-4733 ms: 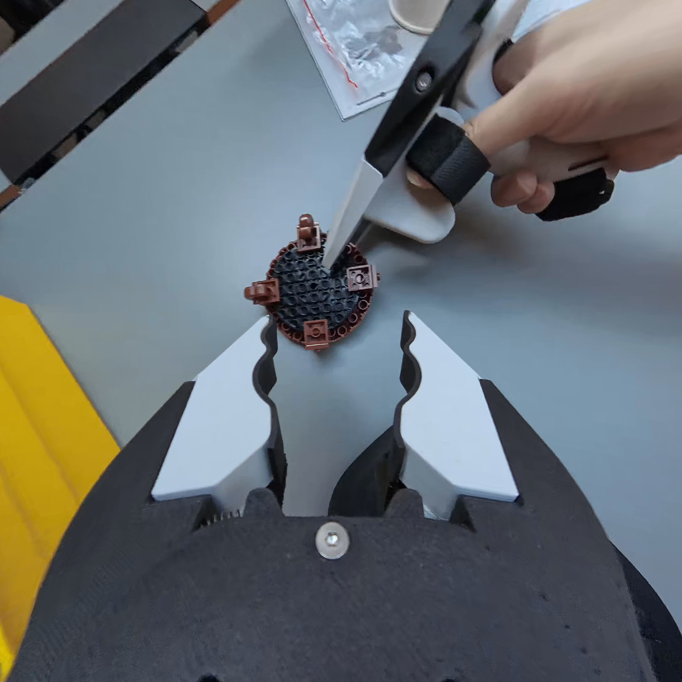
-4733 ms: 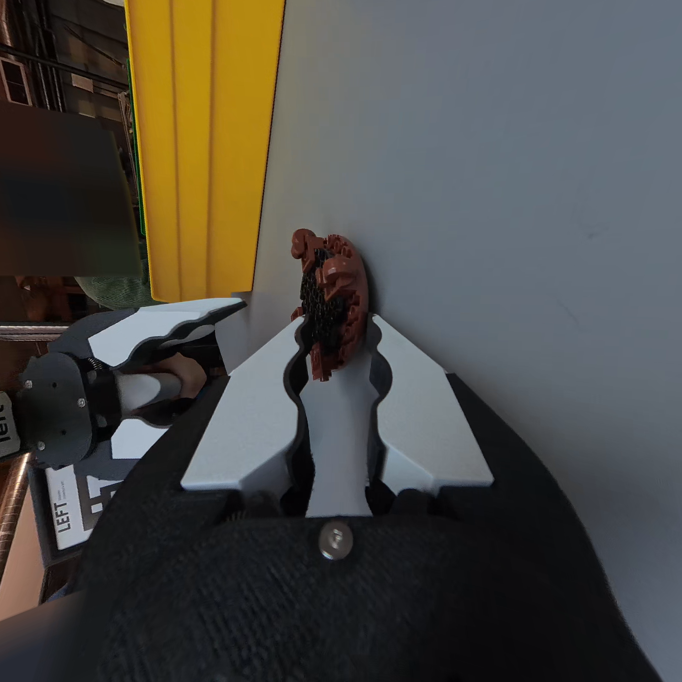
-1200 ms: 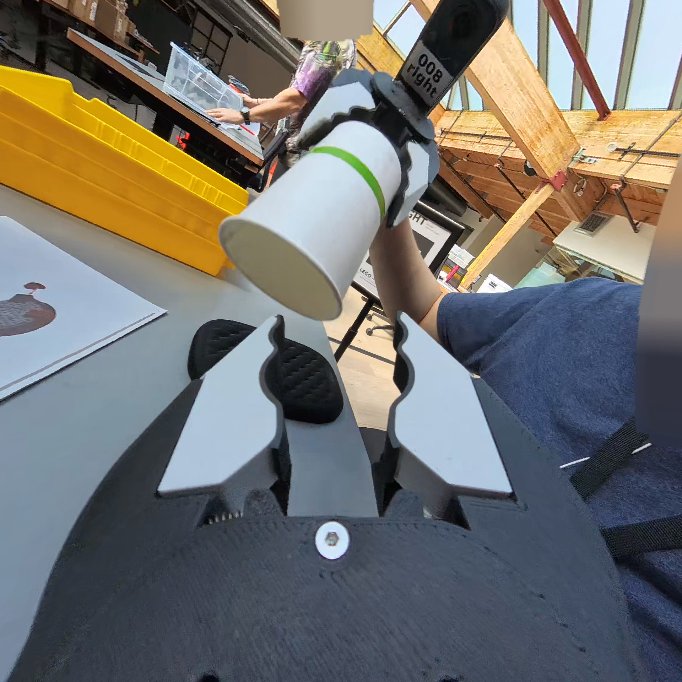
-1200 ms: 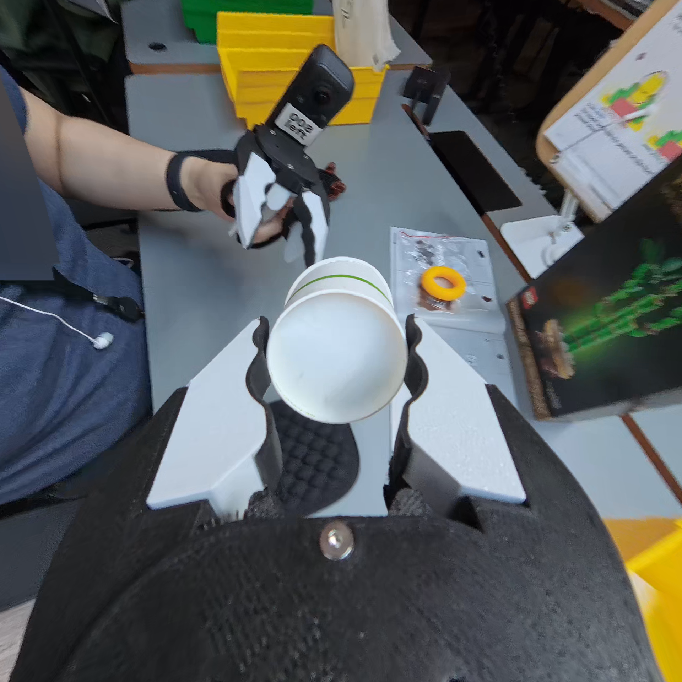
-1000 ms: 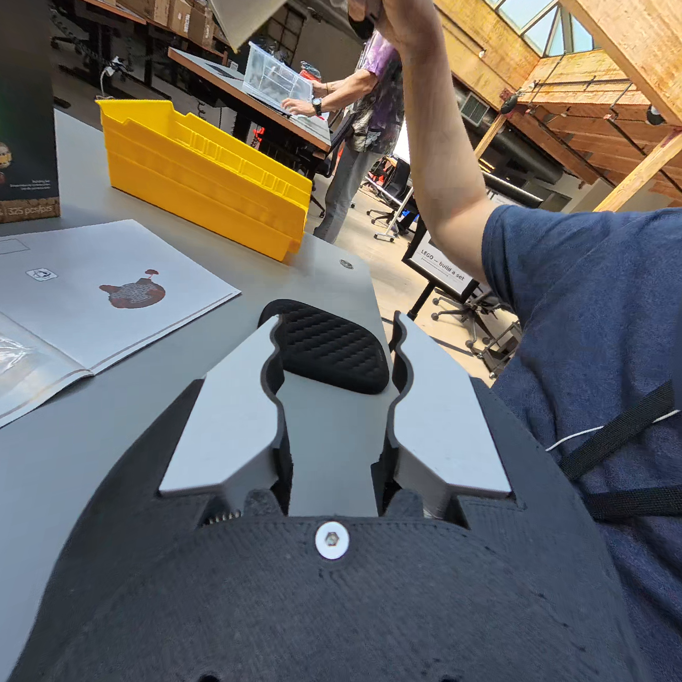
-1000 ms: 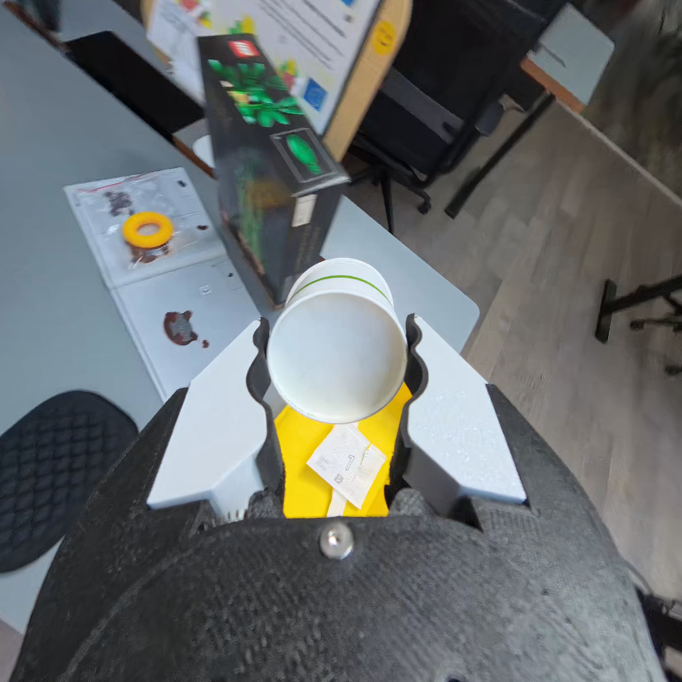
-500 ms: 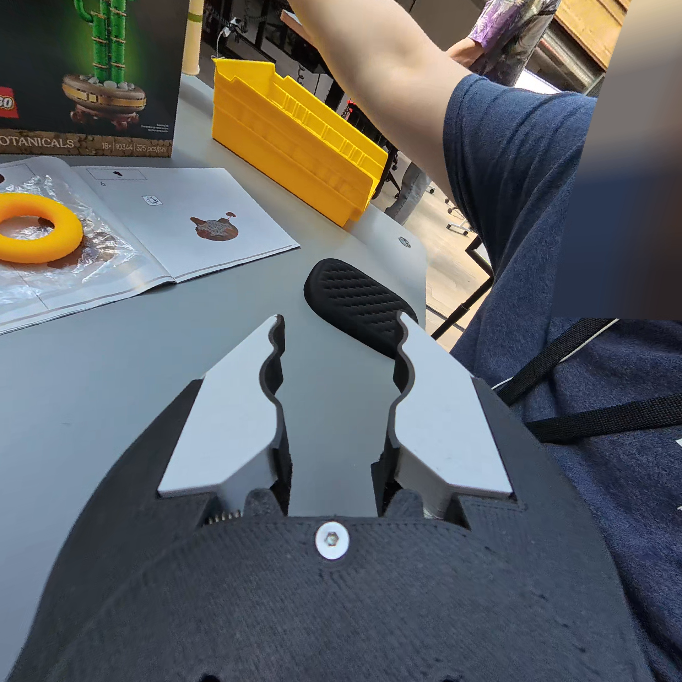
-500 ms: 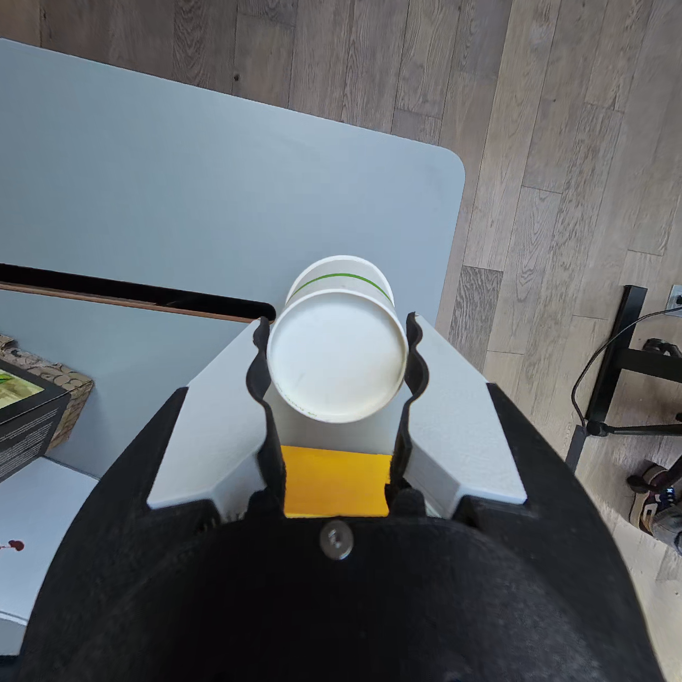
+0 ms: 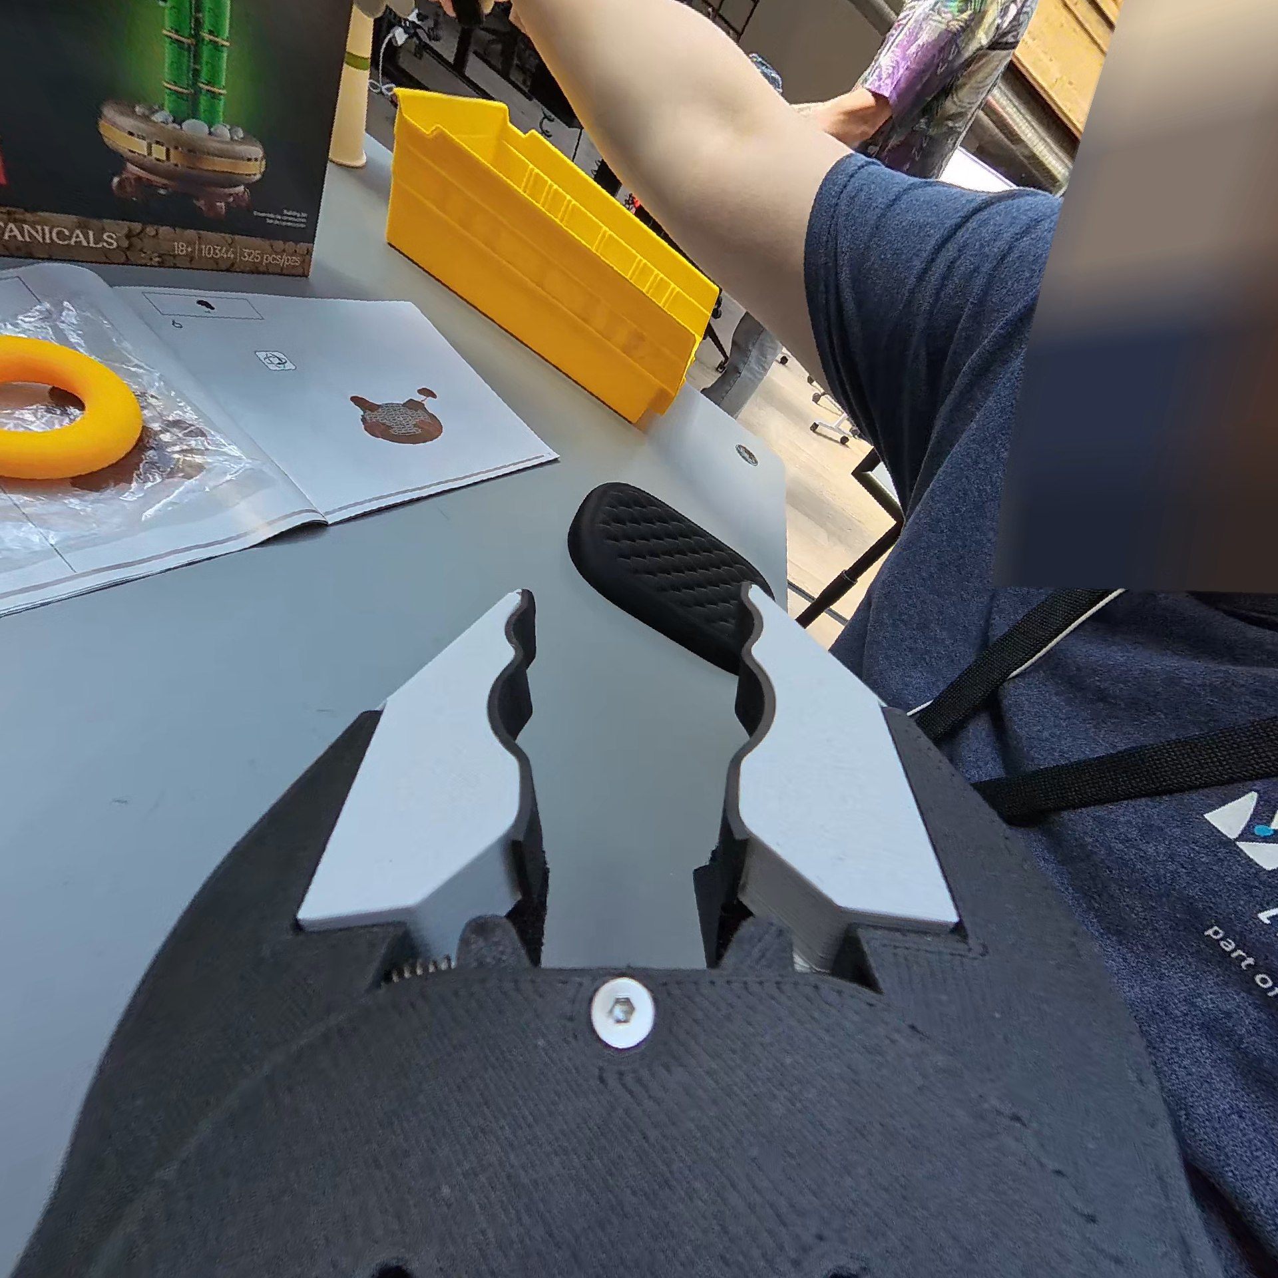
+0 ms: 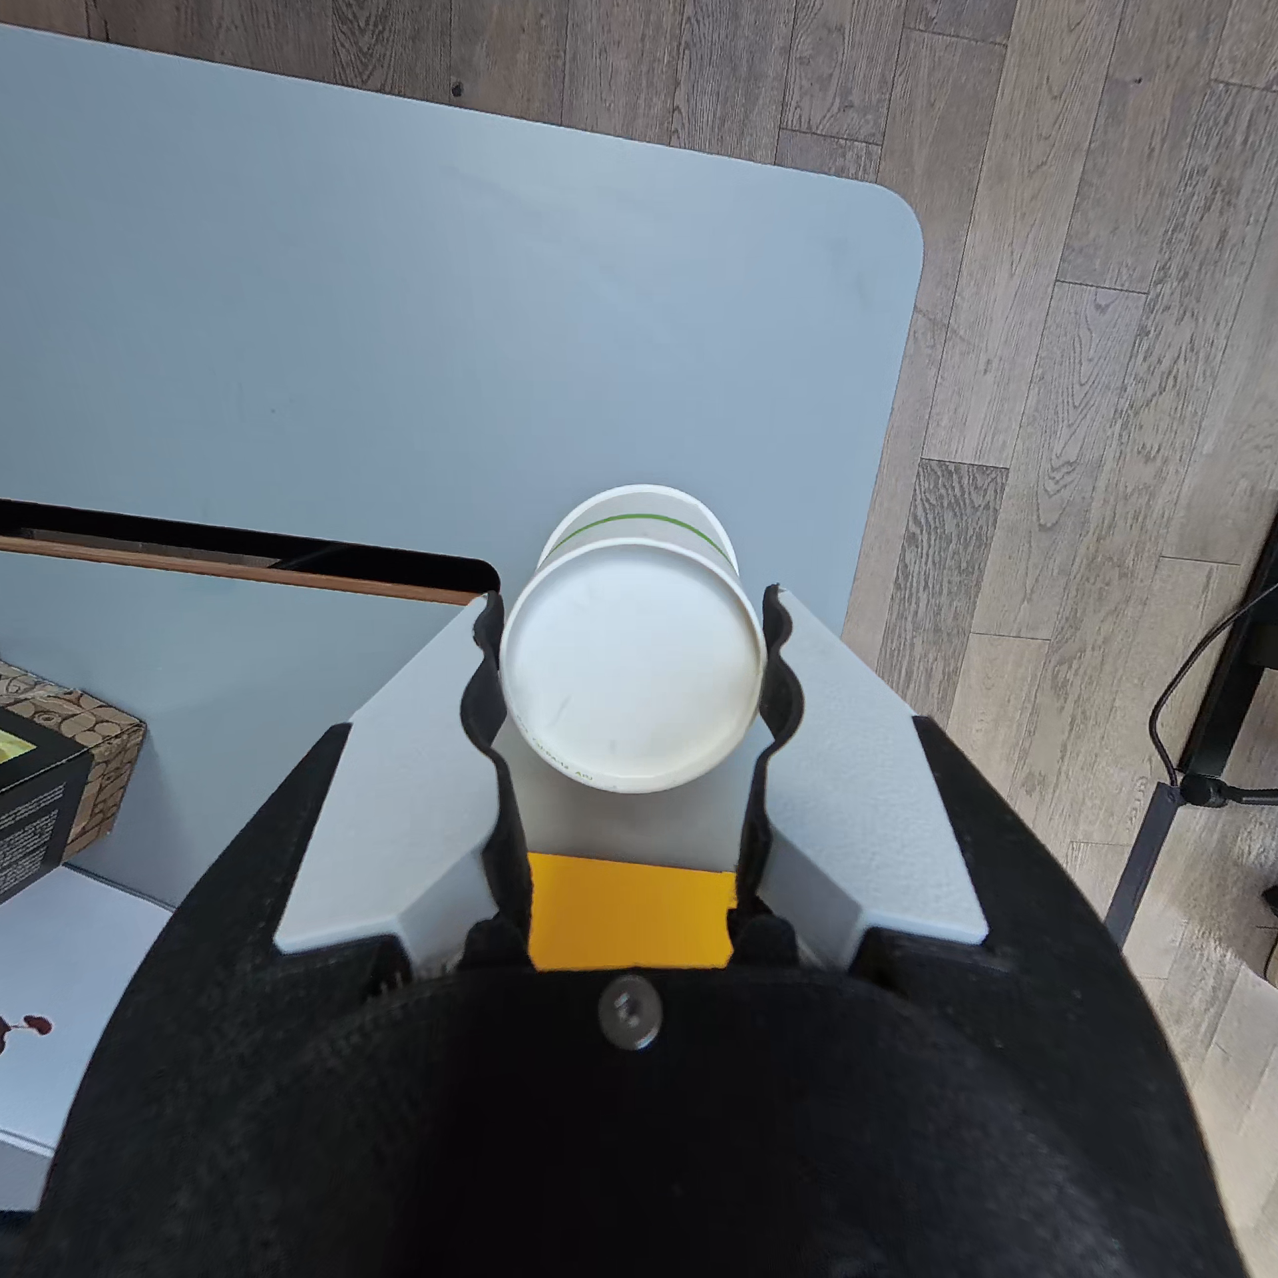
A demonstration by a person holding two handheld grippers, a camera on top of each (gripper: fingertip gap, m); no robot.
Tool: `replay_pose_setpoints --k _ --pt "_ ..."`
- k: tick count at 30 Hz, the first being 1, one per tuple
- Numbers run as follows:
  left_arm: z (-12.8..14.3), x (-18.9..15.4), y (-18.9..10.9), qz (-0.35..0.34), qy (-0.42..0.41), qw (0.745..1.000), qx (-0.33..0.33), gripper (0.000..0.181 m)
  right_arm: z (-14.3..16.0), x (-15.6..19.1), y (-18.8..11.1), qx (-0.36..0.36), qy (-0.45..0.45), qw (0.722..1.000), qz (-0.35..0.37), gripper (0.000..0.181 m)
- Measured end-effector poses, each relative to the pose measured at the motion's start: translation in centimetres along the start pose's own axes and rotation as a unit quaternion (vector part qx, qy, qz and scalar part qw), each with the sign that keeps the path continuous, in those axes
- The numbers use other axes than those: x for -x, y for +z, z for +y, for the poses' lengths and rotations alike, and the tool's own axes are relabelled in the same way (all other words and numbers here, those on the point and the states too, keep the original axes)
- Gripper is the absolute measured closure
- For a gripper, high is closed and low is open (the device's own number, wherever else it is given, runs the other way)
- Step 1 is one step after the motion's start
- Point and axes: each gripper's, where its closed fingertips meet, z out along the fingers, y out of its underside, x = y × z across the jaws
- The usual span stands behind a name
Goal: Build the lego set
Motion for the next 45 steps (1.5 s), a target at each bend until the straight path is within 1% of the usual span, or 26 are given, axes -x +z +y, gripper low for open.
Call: replay_pose_setpoints --k 2,3,5,7,9,10,12,14,15,16,17,18,19,20,22,24,25,27,29,31,32,34,38,40,42,45 --pt "-0.2 -0.1 -0.2 -0.001 -0.002 1.000 -0.006 0.124 -0.2 -0.2 -0.1 -0.016 0.001 1.000 0.009 0.104" --pt "-0.4 -0.2 -0.4 0.000 -0.002 1.000 -0.009 0.124 -0.3 -0.1 -0.3 -0.025 0.000 1.000 0.009 0.099" --pt "-0.7 -0.3 -0.7 -0.005 0.008 1.000 -0.011 0.123 -0.6 0.2 -1.9 -0.062 -0.002 0.998 0.013 0.098" --pt "-0.9 0.0 -1.3 -0.024 0.026 0.999 -0.012 0.121 -1.1 0.6 -5.5 -0.139 -0.015 0.990 0.037 0.100" --pt "-1.3 0.4 -2.0 -0.041 0.042 0.998 -0.019 0.119 -1.0 1.6 -11.0 -0.237 -0.033 0.968 0.077 0.100" --pt "-1.6 0.6 -2.4 -0.050 0.049 0.997 -0.025 0.118 -0.6 2.4 -14.2 -0.294 -0.042 0.950 0.100 0.100" --pt "-2.0 1.4 -3.0 -0.075 0.064 0.995 -0.034 0.117 1.2 6.1 -20.6 -0.404 -0.075 0.903 0.124 0.101" --pt "-2.0 2.1 -3.6 -0.100 0.077 0.991 -0.034 0.114 4.1 12.2 -25.8 -0.489 -0.127 0.855 0.113 0.102" --pt "-2.0 2.2 -3.7 -0.106 0.081 0.990 -0.035 0.114 5.7 16.2 -27.4 -0.520 -0.157 0.835 0.087 0.107" --pt "-1.9 2.2 -3.9 -0.110 0.085 0.990 -0.035 0.114 7.3 21.1 -27.8 -0.535 -0.193 0.822 0.033 0.110" --pt "-1.8 2.2 -4.0 -0.112 0.089 0.989 -0.036 0.113 8.9 26.1 -27.0 -0.525 -0.227 0.820 -0.032 0.111" --pt "-1.7 2.0 -4.1 -0.112 0.090 0.989 -0.037 0.113 10.5 30.9 -25.3 -0.497 -0.257 0.824 -0.097 0.109" --pt "-1.6 1.8 -4.2 -0.111 0.090 0.989 -0.039 0.114 12.0 35.4 -23.0 -0.461 -0.283 0.826 -0.156 0.107" --pt "-1.5 1.4 -4.2 -0.106 0.089 0.990 -0.042 0.114 13.0 38.6 -20.3 -0.424 -0.300 0.833 -0.190 0.104" --pt "-1.4 0.6 -4.4 -0.097 0.086 0.990 -0.048 0.114 13.6 42.9 -14.5 -0.362 -0.318 0.849 -0.217 0.101" --pt "-1.3 -0.4 -4.7 -0.092 0.088 0.991 -0.049 0.114 13.4 45.3 -9.1 -0.304 -0.318 0.868 -0.230 0.100" --pt "-1.2 -0.9 -4.9 -0.093 0.092 0.990 -0.050 0.114 13.5 46.3 -7.1 -0.277 -0.313 0.874 -0.246 0.101" --pt "-1.0 -1.9 -5.6 -0.096 0.101 0.989 -0.055 0.114 13.2 47.2 -4.2 -0.246 -0.309 0.884 -0.250 0.104" --pt "-0.8 -2.6 -6.4 -0.103 0.108 0.987 -0.057 0.114 12.9 47.5 -2.6 -0.239 -0.321 0.885 -0.237 0.110" --pt "-0.5 -3.0 -7.2 -0.109 0.112 0.986 -0.059 0.113 13.3 47.8 -1.5 -0.219 -0.319 0.890 -0.241 0.106" --pt "-0.4 -3.0 -7.6 -0.111 0.112 0.985 -0.063 0.114 13.5 47.9 -1.2 -0.212 -0.317 0.893 -0.239 0.104" --pt "-0.2 -3.2 -8.2 -0.110 0.110 0.985 -0.069 0.114 13.1 47.9 -0.9 -0.223 -0.316 0.894 -0.225 0.106" --pt "-0.1 -3.3 -8.8 -0.102 0.104 0.986 -0.074 0.114 12.7 47.4 -0.1 -0.223 -0.326 0.898 -0.191 0.102" --pt "-0.1 -3.4 -8.9 -0.101 0.107 0.986 -0.076 0.114 12.9 47.7 0.1 -0.215 -0.323 0.899 -0.201 0.107" --pt "-0.1 -3.4 -8.9 -0.101 0.108 0.986 -0.075 0.114 12.9 47.5 0.6 -0.207 -0.327 0.902 -0.193 0.111" --pt "-0.2 -3.3 -8.9 -0.099 0.105 0.986 -0.078 0.114 12.8 47.7 0.5 -0.215 -0.328 0.899 -0.193 0.113"
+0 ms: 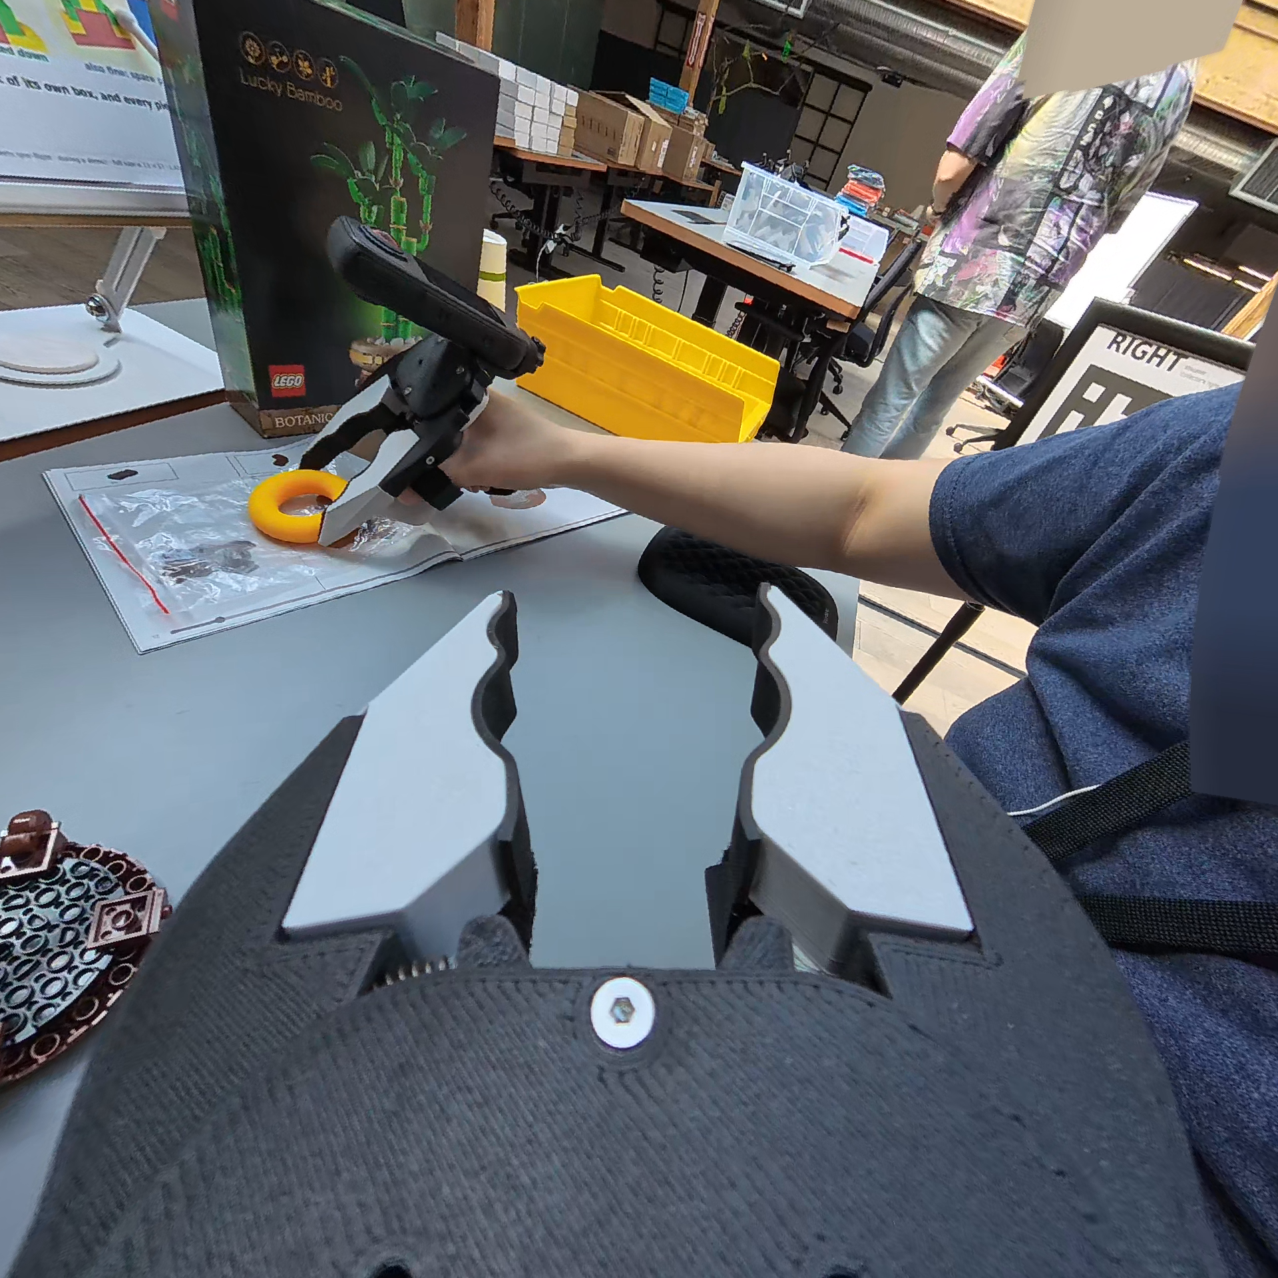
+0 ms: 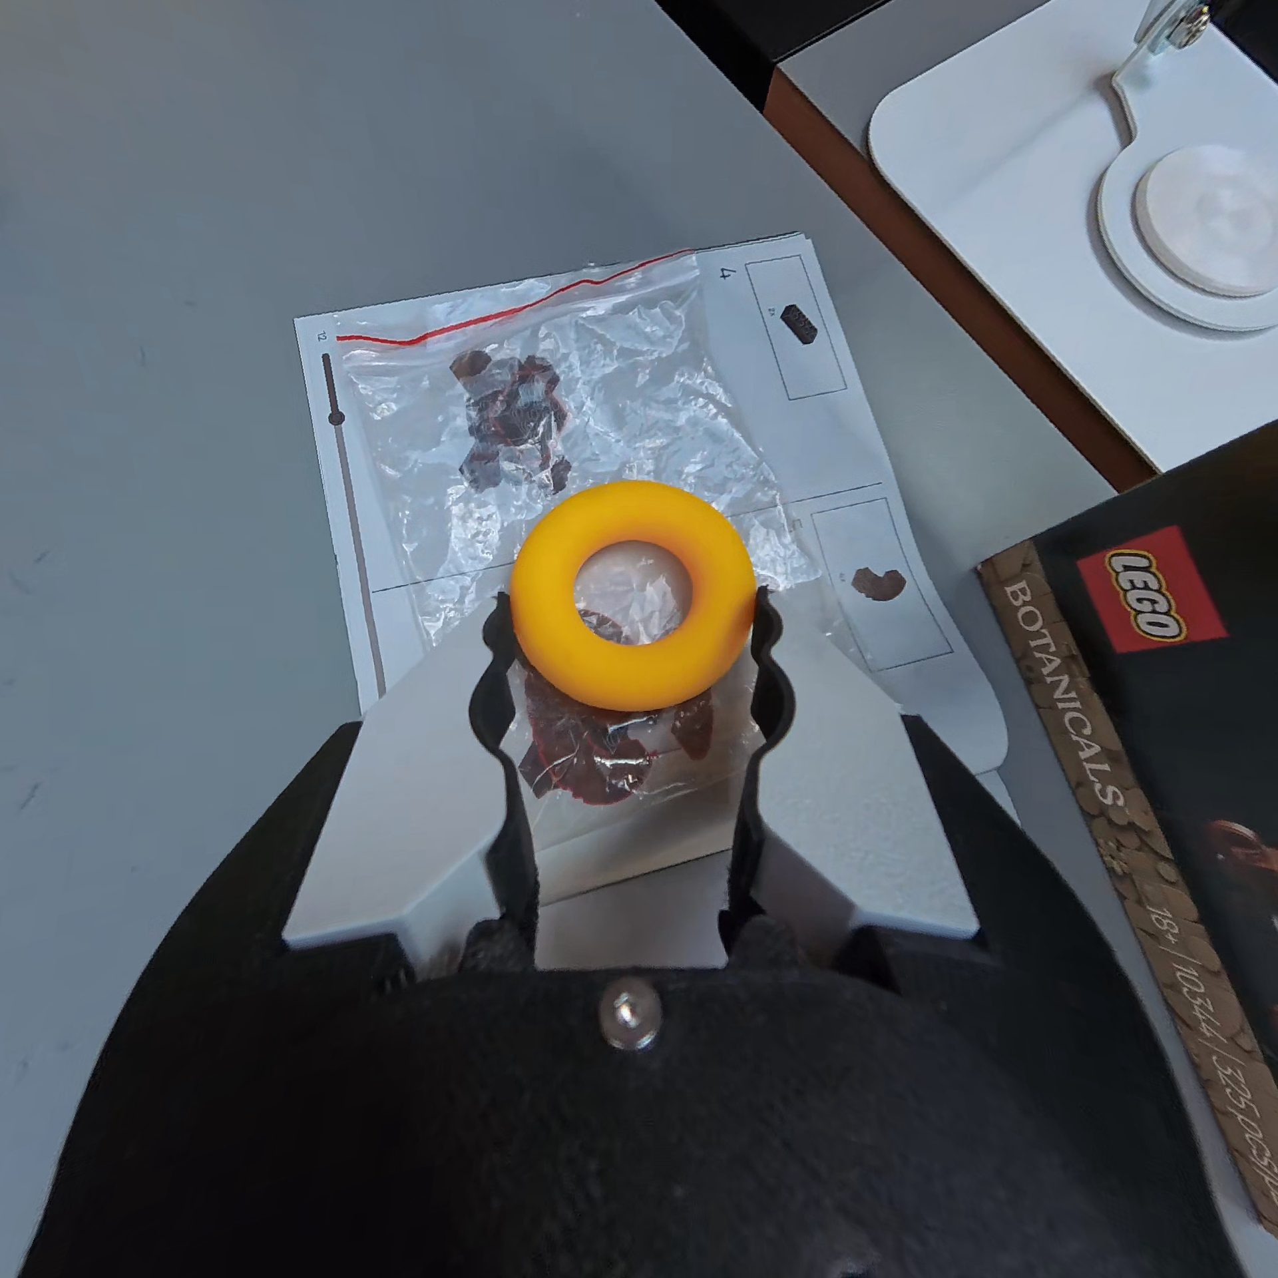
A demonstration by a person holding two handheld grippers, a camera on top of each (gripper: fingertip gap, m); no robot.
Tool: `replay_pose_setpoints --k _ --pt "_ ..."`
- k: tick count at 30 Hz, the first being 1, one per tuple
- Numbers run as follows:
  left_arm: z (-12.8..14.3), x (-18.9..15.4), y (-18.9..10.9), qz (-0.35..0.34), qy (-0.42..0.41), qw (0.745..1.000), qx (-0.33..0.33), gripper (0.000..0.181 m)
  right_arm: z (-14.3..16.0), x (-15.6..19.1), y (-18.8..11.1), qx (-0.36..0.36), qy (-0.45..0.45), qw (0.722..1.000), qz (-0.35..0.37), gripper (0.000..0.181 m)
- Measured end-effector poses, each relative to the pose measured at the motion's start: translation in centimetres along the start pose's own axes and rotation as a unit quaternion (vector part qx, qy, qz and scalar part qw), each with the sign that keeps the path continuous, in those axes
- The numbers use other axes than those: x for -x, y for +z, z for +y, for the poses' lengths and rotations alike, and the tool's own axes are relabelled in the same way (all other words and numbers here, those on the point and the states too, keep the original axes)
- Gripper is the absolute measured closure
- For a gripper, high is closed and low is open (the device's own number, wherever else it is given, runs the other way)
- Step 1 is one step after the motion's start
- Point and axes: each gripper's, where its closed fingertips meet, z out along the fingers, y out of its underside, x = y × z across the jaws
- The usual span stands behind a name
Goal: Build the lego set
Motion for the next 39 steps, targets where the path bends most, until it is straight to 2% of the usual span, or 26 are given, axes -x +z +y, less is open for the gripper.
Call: replay_pose_setpoints --k 3,6,10,12,15,17,19,21,23,27,32,39 --pt "-0.1 0.0 0.1 0.001 0.001 1.000 0.001 0.114 -0.8 0.5 -0.9 -0.026 -0.025 0.999 0.013 0.113" --pt "0.0 0.0 0.4 0.005 0.000 1.000 0.005 0.114 -1.4 1.9 -4.0 -0.055 -0.054 0.997 0.026 0.113" --pt "0.7 -0.1 1.0 0.026 -0.016 0.999 0.014 0.114 -0.4 3.7 -11.0 -0.087 -0.056 0.994 0.041 0.113" --pt "1.1 -0.2 1.4 0.041 -0.030 0.998 0.021 0.114 0.5 2.7 -15.8 -0.095 -0.061 0.990 0.081 0.113" --pt "1.1 -0.3 1.9 0.056 -0.044 0.997 0.021 0.113 1.3 -2.4 -23.9 -0.111 -0.026 0.982 0.148 0.113" --pt "0.8 -0.2 2.3 0.058 -0.045 0.997 0.016 0.113 1.7 -9.2 -29.0 -0.129 0.016 0.969 0.211 0.113" --pt "0.4 0.1 2.8 0.053 -0.041 0.998 0.015 0.113 2.8 -17.3 -31.8 -0.128 0.078 0.955 0.254 0.113" --pt "0.2 0.5 3.4 0.043 -0.037 0.998 0.020 0.113 4.4 -24.9 -32.5 -0.128 0.147 0.943 0.269 0.113" --pt "0.0 0.7 3.9 0.036 -0.040 0.998 0.027 0.113 5.8 -30.9 -31.8 -0.137 0.213 0.931 0.264 0.113" --pt "-0.5 0.8 4.4 0.022 -0.051 0.998 0.033 0.113 8.2 -37.9 -29.3 -0.151 0.294 0.909 0.256 0.113" --pt "-1.1 1.6 4.7 -0.003 -0.050 0.998 0.042 0.113 10.5 -41.2 -26.2 -0.108 0.287 0.914 0.265 0.113" --pt "-1.9 2.0 5.5 0.002 -0.060 0.998 0.031 0.113 11.3 -42.2 -24.4 -0.096 0.275 0.921 0.260 0.113"
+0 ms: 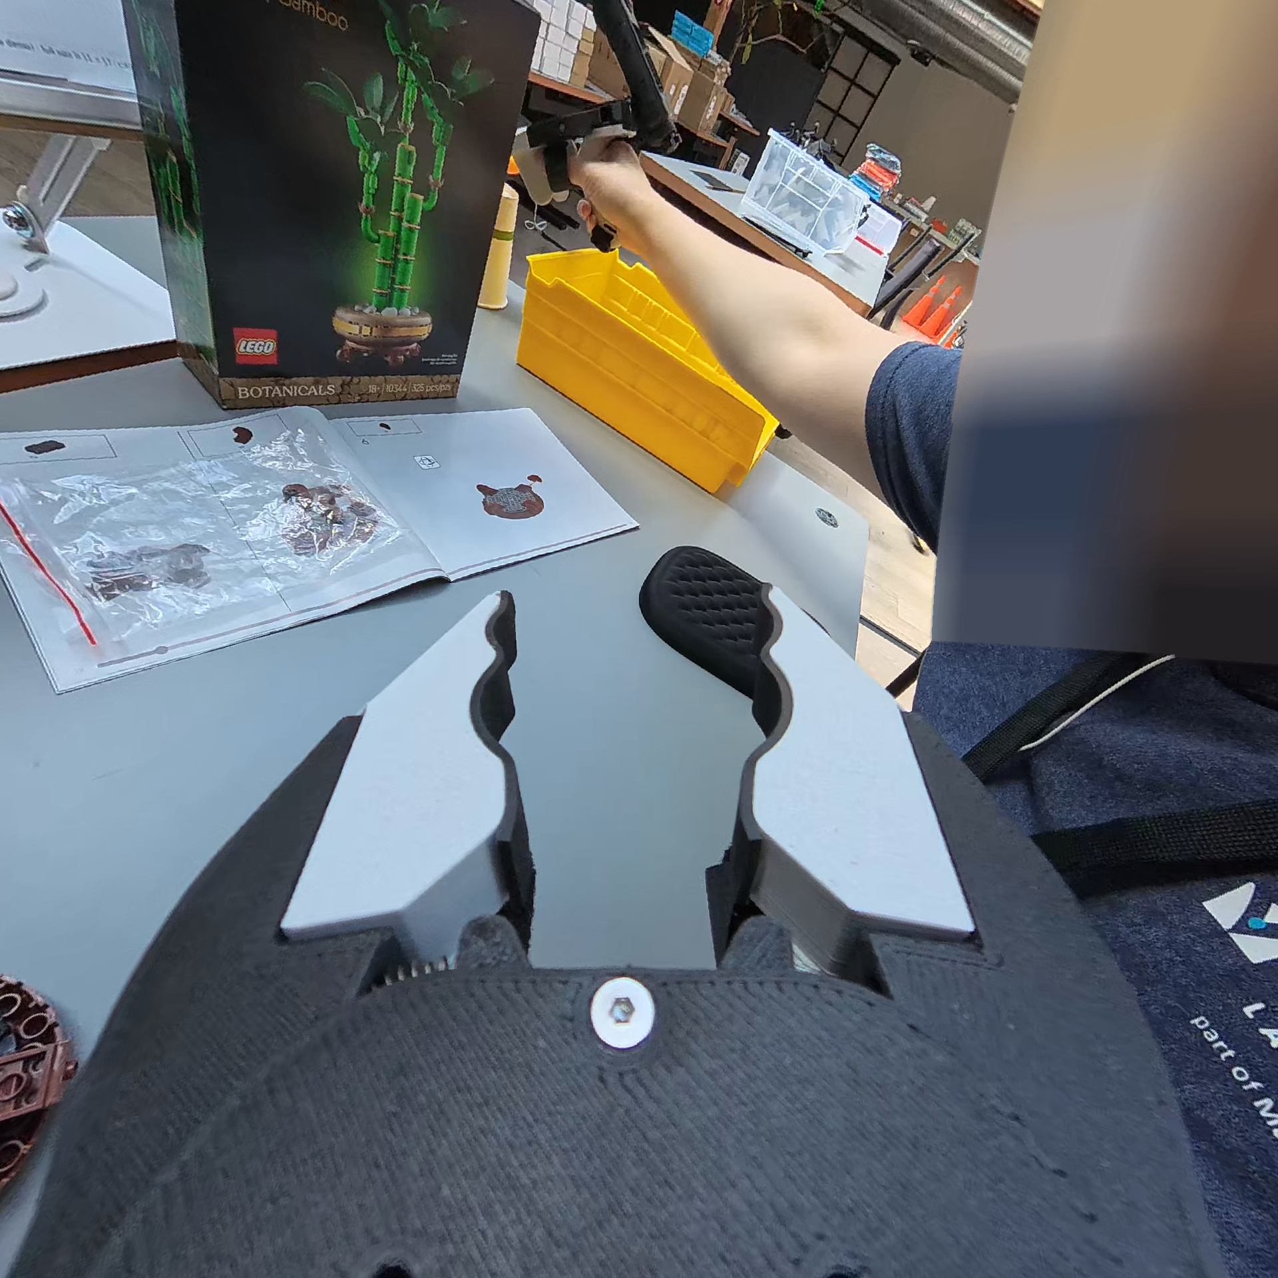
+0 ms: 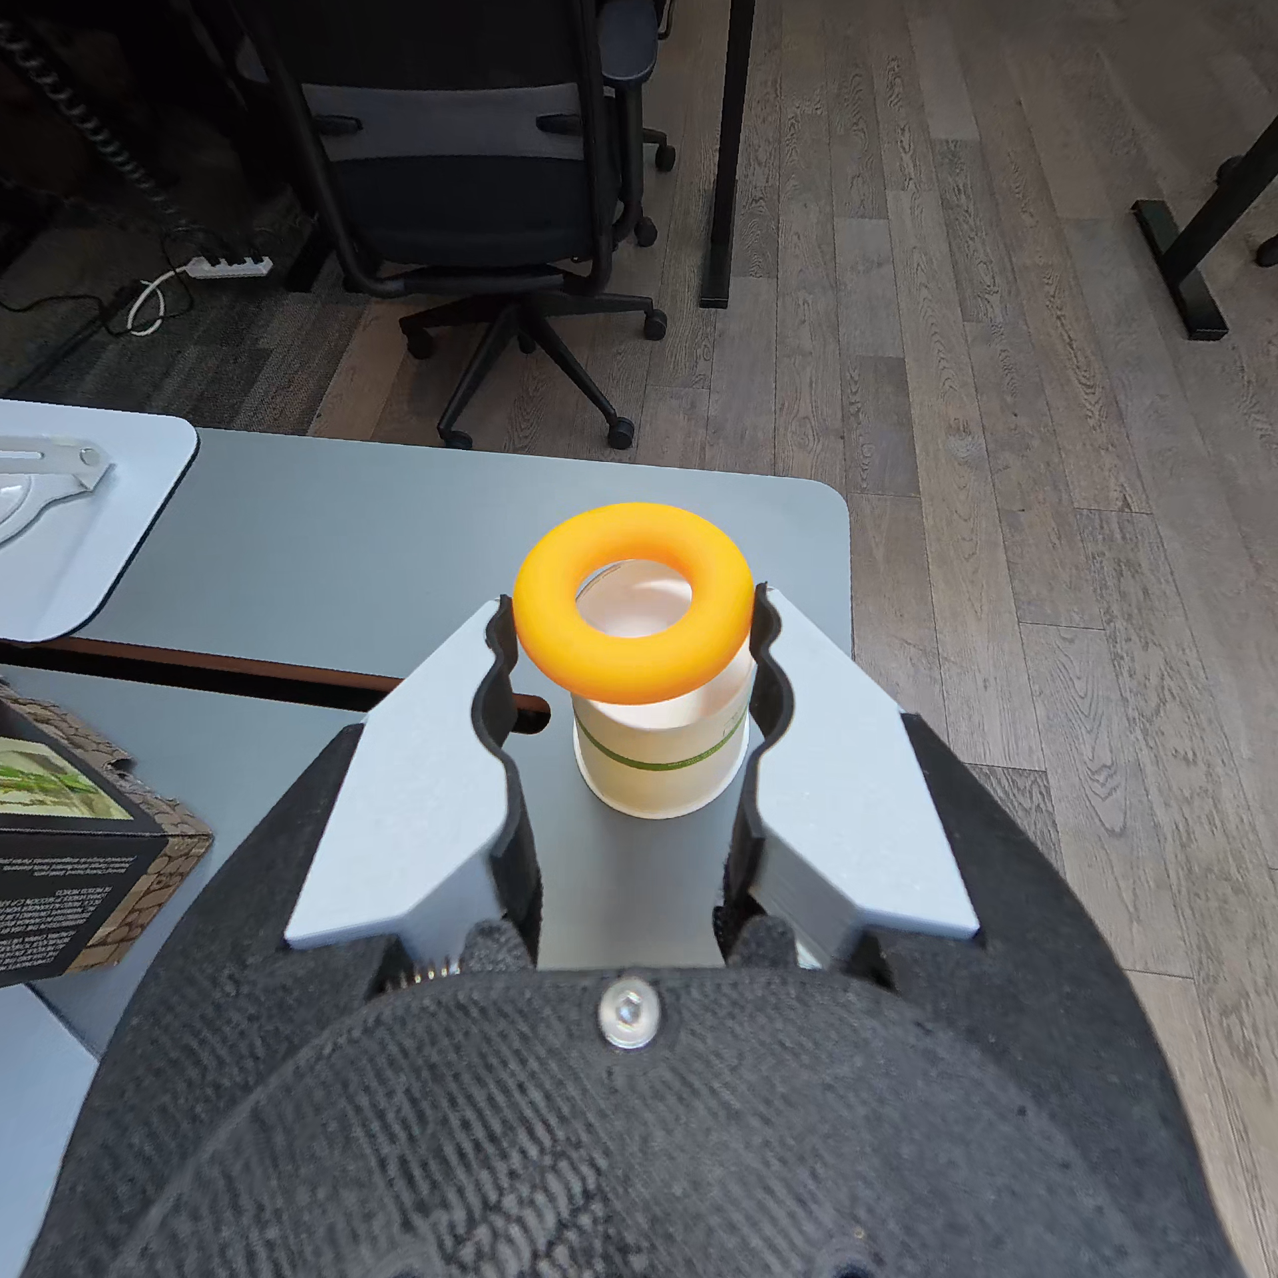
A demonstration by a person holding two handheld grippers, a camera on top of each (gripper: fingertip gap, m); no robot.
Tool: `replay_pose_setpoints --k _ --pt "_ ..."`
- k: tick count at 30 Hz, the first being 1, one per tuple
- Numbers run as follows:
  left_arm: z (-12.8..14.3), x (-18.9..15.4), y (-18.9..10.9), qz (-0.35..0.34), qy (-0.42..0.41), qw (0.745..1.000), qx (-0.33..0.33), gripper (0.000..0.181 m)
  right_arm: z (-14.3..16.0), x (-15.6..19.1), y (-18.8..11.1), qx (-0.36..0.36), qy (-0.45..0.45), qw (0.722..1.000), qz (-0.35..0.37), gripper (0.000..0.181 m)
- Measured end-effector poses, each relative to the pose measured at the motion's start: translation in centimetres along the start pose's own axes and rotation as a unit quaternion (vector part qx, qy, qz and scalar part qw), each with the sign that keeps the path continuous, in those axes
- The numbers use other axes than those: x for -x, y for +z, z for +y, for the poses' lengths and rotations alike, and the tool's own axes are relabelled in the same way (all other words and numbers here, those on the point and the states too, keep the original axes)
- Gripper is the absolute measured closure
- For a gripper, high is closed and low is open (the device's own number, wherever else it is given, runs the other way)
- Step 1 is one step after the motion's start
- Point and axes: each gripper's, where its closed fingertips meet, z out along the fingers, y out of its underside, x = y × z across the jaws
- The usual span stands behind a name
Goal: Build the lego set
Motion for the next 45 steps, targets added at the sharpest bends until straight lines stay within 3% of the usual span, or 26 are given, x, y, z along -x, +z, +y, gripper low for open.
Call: replay_pose_setpoints --k 15,18,21,24,26,28,30,33,36,38,40,45 --pt "0.3 -0.7 0.5 0.008 0.005 1.000 0.010 0.113 1.6 -0.5 0.6 0.023 0.014 1.000 -0.001 0.111" --pt "0.1 -0.7 0.3 0.006 0.007 1.000 0.009 0.113 0.9 -0.6 0.0 0.001 0.025 1.000 -0.002 0.103" --pt "0.0 -0.6 0.0 0.003 0.010 1.000 0.008 0.112 -2.2 -1.0 -2.8 -0.076 0.018 0.997 0.016 0.101" --pt "0.1 -0.1 -0.6 -0.009 0.013 1.000 0.006 0.112 -6.4 0.7 -9.5 -0.183 -0.054 0.980 0.061 0.101" --pt "0.4 0.4 -1.0 -0.016 0.009 1.000 0.003 0.112 -8.8 5.2 -15.9 -0.272 -0.150 0.946 0.092 0.107" --pt "0.7 1.1 -1.3 -0.022 0.002 1.000 0.003 0.112 -9.4 12.7 -21.7 -0.348 -0.250 0.899 0.095 0.122" --pt "1.0 1.3 -1.2 -0.016 -0.007 1.000 0.002 0.112 -7.3 22.0 -23.7 -0.355 -0.313 0.881 0.013 0.133" --pt "1.3 1.4 -0.7 -0.005 -0.011 1.000 0.008 0.112 0.8 36.2 -20.1 -0.206 -0.348 0.888 -0.219 0.127" --pt "1.9 2.2 -0.3 -0.022 -0.002 0.999 0.025 0.112 9.3 45.5 -15.1 -0.076 -0.361 0.867 -0.335 0.125" --pt "2.3 2.4 -0.4 -0.034 0.003 0.999 0.029 0.112 13.7 49.1 -11.5 -0.031 -0.396 0.852 -0.341 0.125" --pt "2.5 1.8 -0.6 -0.025 0.000 0.999 0.025 0.113 16.1 51.4 -8.6 -0.004 -0.413 0.849 -0.329 0.125" --pt "3.4 1.2 -2.1 -0.017 -0.007 1.000 0.019 0.114 18.4 55.1 -4.4 0.022 -0.387 0.870 -0.306 0.133"
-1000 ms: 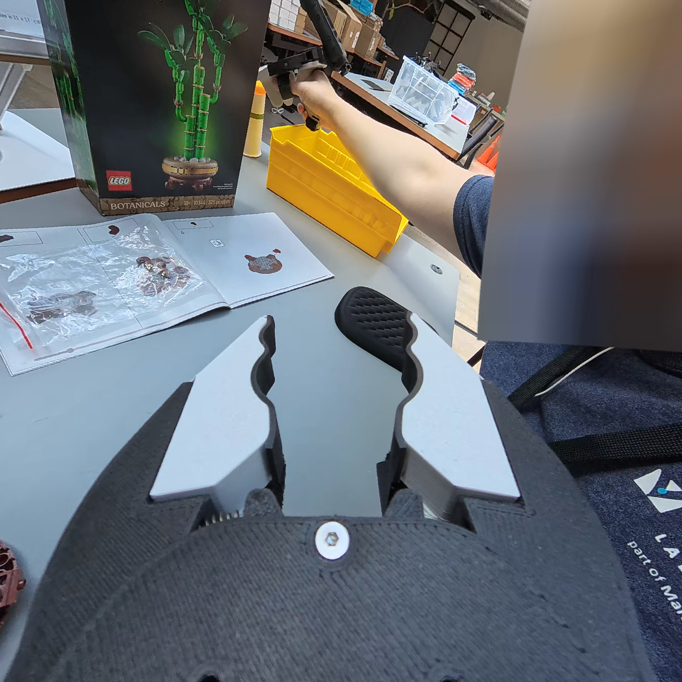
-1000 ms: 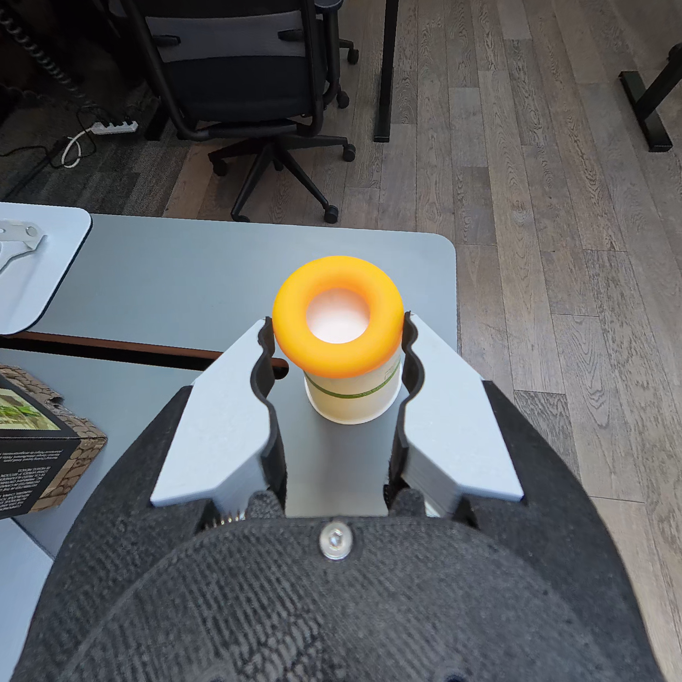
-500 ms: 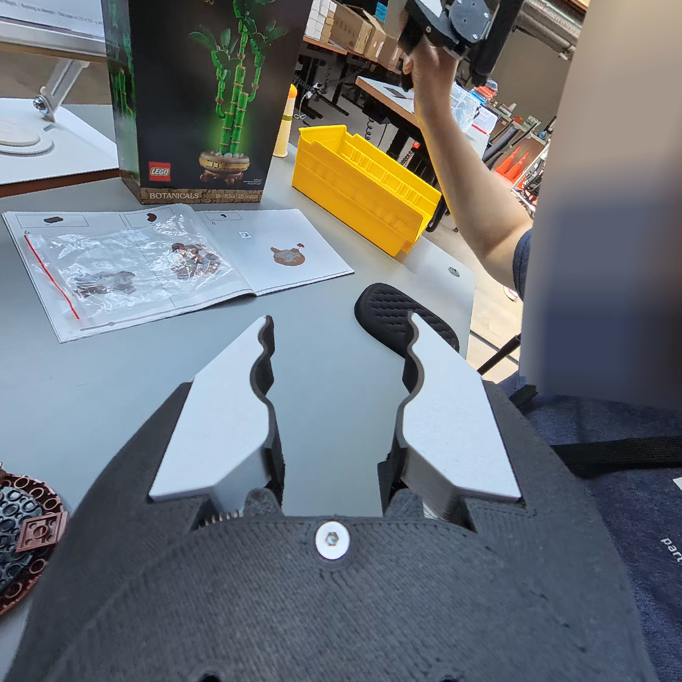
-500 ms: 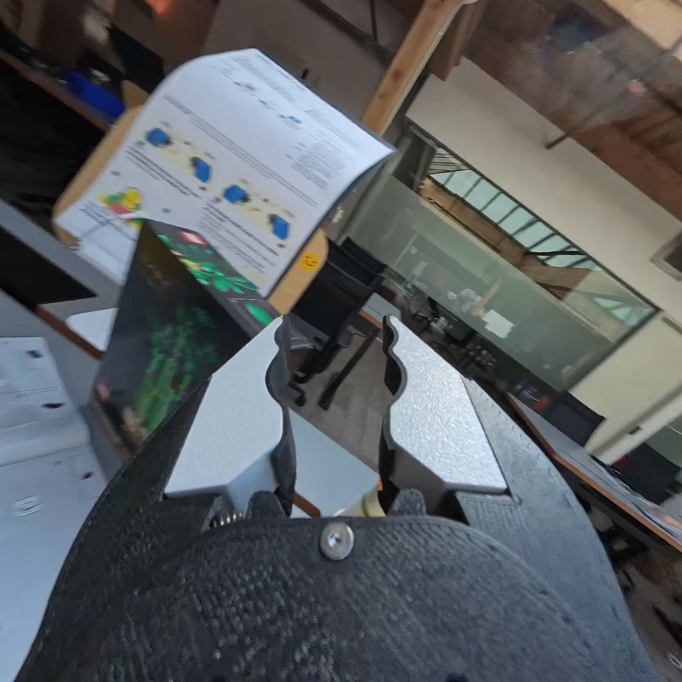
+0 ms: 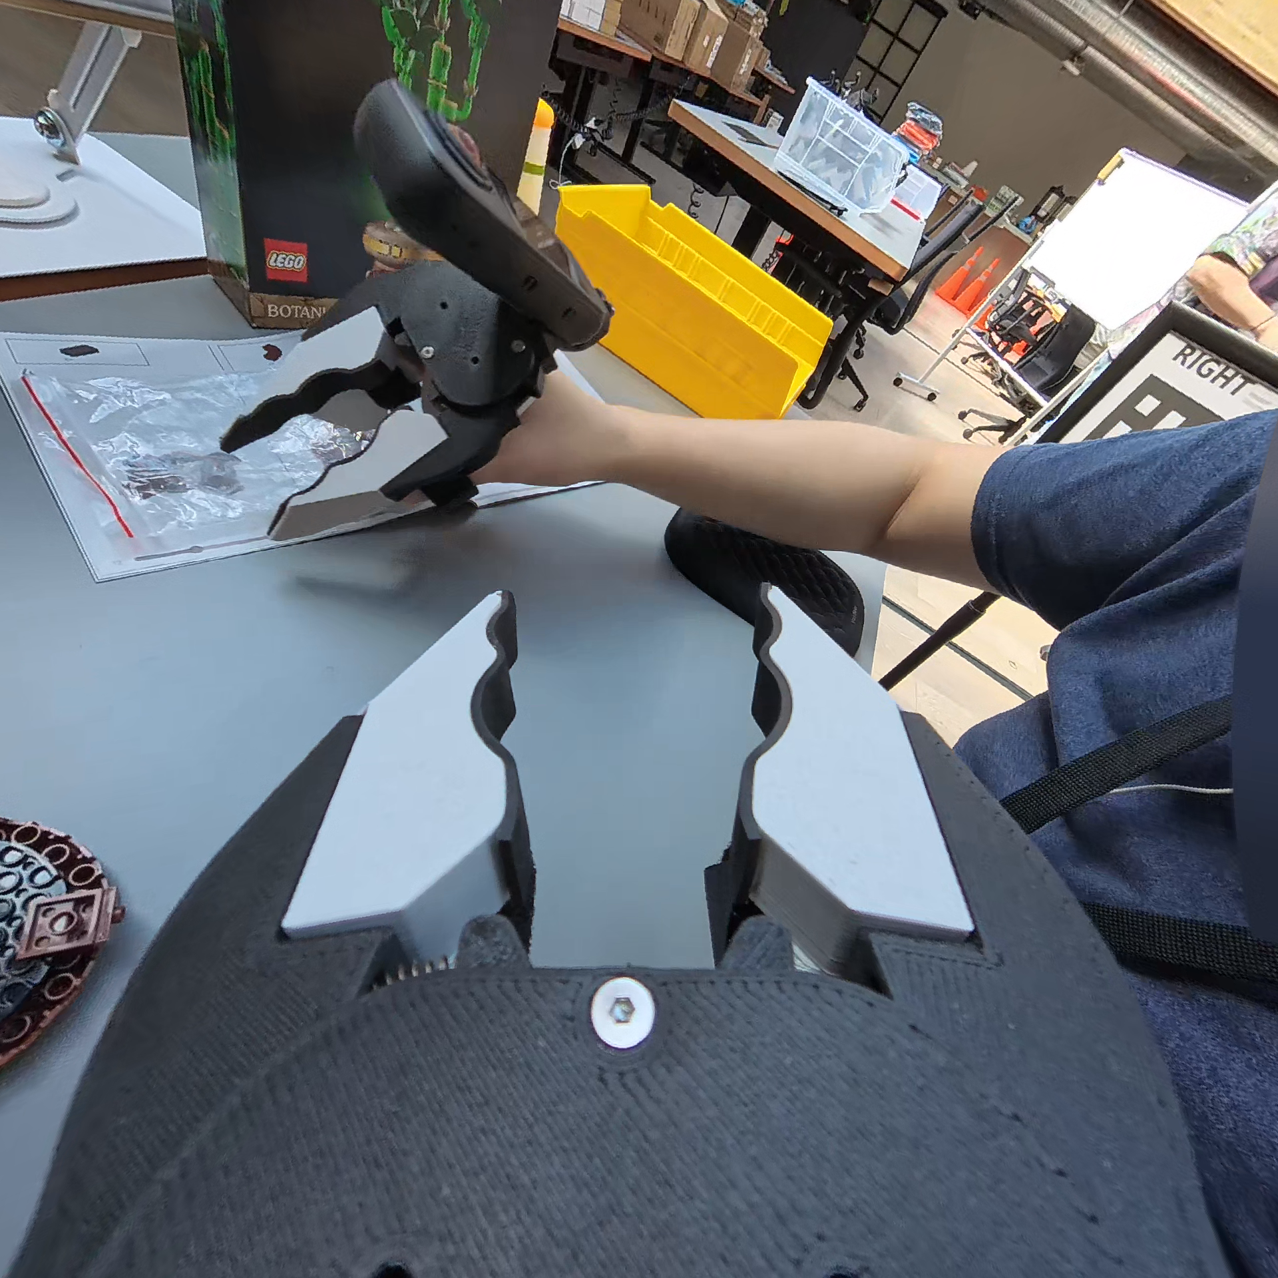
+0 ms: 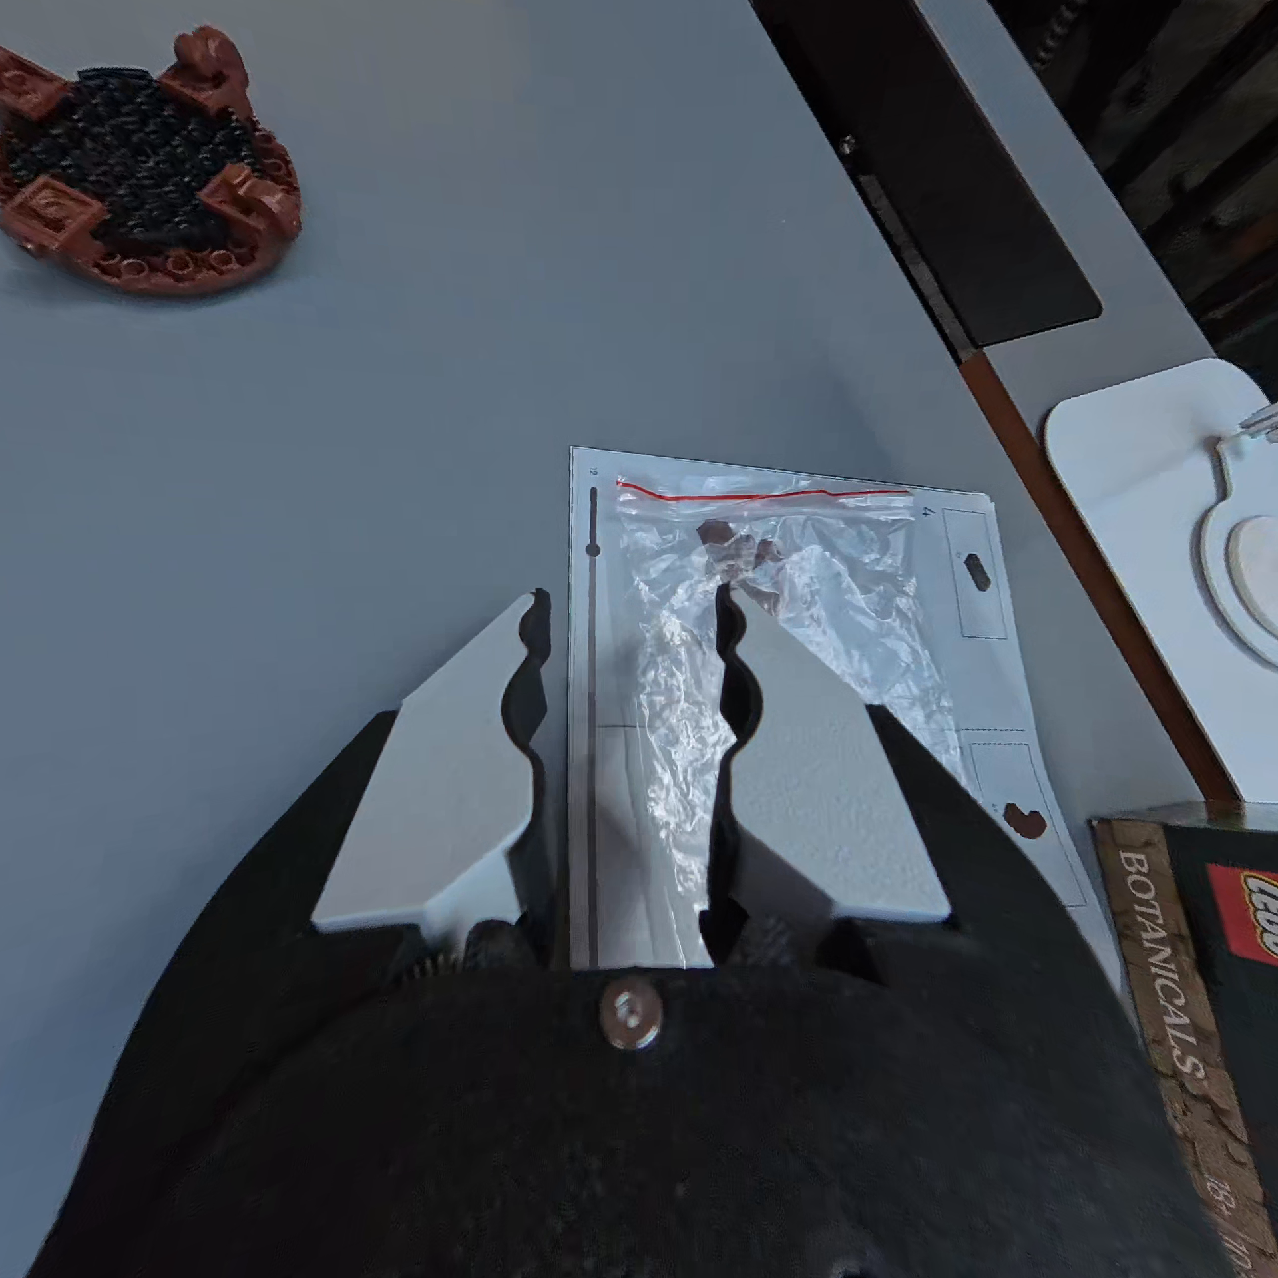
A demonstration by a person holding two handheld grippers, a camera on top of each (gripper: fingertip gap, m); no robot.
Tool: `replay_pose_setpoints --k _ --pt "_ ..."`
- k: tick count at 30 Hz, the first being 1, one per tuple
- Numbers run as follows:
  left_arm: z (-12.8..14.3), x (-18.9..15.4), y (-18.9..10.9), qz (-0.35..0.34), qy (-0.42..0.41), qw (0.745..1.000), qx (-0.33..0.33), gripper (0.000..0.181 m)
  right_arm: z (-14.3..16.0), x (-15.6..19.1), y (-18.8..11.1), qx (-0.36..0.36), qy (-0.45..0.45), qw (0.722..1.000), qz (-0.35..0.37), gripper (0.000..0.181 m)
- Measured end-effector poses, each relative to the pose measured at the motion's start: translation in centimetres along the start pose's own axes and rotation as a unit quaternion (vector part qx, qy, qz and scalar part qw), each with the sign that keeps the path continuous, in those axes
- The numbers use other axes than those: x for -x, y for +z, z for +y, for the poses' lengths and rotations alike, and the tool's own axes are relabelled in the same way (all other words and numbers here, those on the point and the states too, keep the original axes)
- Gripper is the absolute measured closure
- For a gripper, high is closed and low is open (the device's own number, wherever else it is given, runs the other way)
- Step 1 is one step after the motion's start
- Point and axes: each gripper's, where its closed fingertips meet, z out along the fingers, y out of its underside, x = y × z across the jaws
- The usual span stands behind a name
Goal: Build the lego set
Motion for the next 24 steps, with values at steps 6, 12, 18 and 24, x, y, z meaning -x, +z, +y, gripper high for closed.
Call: replay_pose_setpoints --k 6,12,18,24 --pt "0.9 -0.3 -1.9 0.018 -0.010 1.000 -0.005 0.115 0.6 -0.8 2.2 0.014 0.032 0.998 0.049 0.147" --pt "1.3 0.3 -3.0 0.028 -0.013 1.000 -0.004 0.115 0.8 -1.2 2.3 0.022 0.079 0.995 0.059 0.157" --pt "1.3 0.8 -3.5 0.028 -0.005 1.000 0.003 0.115 0.9 -0.9 2.4 0.027 0.081 0.995 0.055 0.181" --pt "1.4 3.0 -3.3 0.009 0.000 0.999 0.038 0.118 -2.3 0.8 -1.1 -0.059 0.099 0.993 0.006 0.181"
